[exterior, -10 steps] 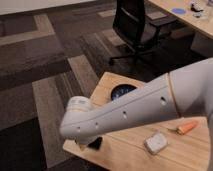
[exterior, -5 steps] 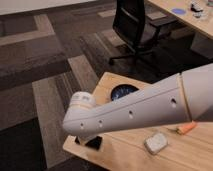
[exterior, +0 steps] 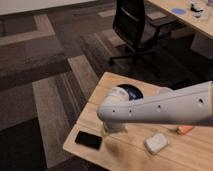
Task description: Push the eraser across the table
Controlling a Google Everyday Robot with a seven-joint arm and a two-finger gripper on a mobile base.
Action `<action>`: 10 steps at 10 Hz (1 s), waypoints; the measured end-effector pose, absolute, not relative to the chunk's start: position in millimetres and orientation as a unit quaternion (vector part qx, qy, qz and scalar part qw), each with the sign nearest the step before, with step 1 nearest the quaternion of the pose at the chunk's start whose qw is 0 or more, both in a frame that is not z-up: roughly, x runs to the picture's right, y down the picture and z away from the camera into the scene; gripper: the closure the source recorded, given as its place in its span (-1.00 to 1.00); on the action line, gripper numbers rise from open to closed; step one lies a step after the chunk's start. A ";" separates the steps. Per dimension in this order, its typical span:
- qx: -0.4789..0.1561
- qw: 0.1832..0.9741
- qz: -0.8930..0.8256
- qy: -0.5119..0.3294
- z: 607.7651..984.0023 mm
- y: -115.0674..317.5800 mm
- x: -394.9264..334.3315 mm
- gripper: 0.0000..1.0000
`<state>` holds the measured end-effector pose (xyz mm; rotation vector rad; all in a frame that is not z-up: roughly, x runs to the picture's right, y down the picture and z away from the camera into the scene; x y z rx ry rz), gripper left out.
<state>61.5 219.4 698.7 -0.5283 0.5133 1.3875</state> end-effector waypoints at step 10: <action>-0.229 0.739 0.585 0.243 695.1 256.8 38.2 -0.30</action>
